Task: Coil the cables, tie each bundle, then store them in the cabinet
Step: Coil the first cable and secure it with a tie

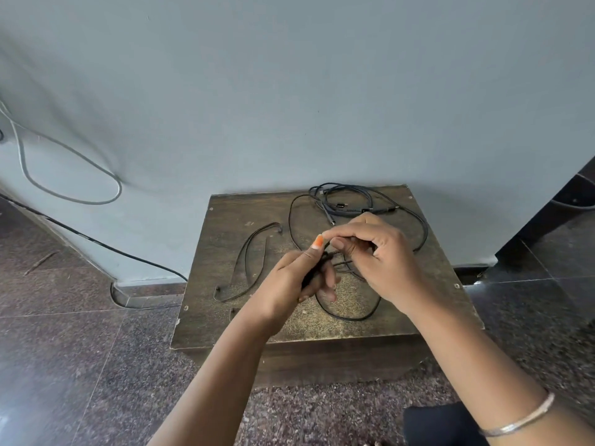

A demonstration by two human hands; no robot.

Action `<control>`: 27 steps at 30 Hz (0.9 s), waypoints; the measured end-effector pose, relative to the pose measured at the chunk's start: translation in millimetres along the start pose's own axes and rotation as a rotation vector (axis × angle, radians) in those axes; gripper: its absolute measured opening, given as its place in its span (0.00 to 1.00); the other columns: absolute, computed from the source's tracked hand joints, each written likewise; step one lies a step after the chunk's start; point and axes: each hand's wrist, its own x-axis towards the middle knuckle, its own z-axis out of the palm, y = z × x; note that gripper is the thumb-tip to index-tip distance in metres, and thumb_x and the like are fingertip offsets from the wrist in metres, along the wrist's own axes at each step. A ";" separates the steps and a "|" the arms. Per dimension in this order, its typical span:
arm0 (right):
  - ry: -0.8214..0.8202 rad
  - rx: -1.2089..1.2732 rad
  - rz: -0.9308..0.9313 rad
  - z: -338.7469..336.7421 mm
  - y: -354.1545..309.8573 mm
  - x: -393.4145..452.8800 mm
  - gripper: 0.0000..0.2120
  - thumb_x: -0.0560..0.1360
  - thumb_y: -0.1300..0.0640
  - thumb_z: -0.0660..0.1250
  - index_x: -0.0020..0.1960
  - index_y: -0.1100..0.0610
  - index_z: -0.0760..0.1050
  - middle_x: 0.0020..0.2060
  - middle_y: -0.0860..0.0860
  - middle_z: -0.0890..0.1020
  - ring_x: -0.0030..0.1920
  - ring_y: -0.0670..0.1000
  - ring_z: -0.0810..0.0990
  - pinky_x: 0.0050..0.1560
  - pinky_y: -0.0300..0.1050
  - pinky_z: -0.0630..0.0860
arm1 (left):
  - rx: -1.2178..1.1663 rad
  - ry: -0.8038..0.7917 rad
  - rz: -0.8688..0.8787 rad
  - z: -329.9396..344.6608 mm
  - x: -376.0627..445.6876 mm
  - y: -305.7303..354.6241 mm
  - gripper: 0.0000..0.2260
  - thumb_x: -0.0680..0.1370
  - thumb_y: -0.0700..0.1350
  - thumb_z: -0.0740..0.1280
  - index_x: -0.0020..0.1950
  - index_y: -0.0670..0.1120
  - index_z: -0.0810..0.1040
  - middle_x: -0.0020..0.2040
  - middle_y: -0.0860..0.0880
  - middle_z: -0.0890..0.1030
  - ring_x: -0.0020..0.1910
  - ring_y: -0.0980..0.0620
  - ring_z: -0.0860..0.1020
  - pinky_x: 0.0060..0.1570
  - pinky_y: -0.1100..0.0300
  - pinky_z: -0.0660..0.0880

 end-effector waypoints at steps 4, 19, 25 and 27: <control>-0.063 0.252 0.171 1.4 6.5 0.7 0.09 0.75 0.57 0.67 0.53 0.50 0.81 0.39 0.44 0.82 0.40 0.46 0.79 0.40 0.37 0.73 | -0.539 -0.063 -0.009 3.3 -1.0 5.1 0.22 0.78 0.55 0.59 0.32 0.41 0.76 0.16 0.52 0.60 0.26 0.51 0.73 0.53 0.51 0.77; -0.497 -0.210 0.258 21.7 -6.4 -11.0 0.13 0.81 0.49 0.59 0.50 0.54 0.80 0.30 0.47 0.81 0.27 0.42 0.75 0.31 0.39 0.69 | -0.869 0.321 0.214 -17.9 6.0 5.4 0.20 0.78 0.53 0.58 0.40 0.40 0.81 0.35 0.44 0.82 0.59 0.44 0.79 0.66 0.52 0.70; -0.524 -0.224 0.191 16.2 -15.2 -11.7 0.13 0.79 0.50 0.64 0.35 0.44 0.74 0.27 0.49 0.79 0.27 0.51 0.76 0.32 0.51 0.71 | -0.124 0.343 0.282 -7.0 6.9 -0.2 0.22 0.82 0.53 0.50 0.55 0.41 0.79 0.51 0.44 0.84 0.60 0.49 0.78 0.65 0.59 0.67; -0.506 -0.229 0.167 13.4 -17.4 -12.2 0.09 0.78 0.49 0.65 0.40 0.47 0.79 0.27 0.50 0.80 0.24 0.50 0.74 0.28 0.49 0.69 | 0.197 0.344 0.292 -4.1 4.0 -1.7 0.20 0.82 0.53 0.51 0.55 0.45 0.79 0.51 0.49 0.84 0.58 0.55 0.78 0.55 0.68 0.72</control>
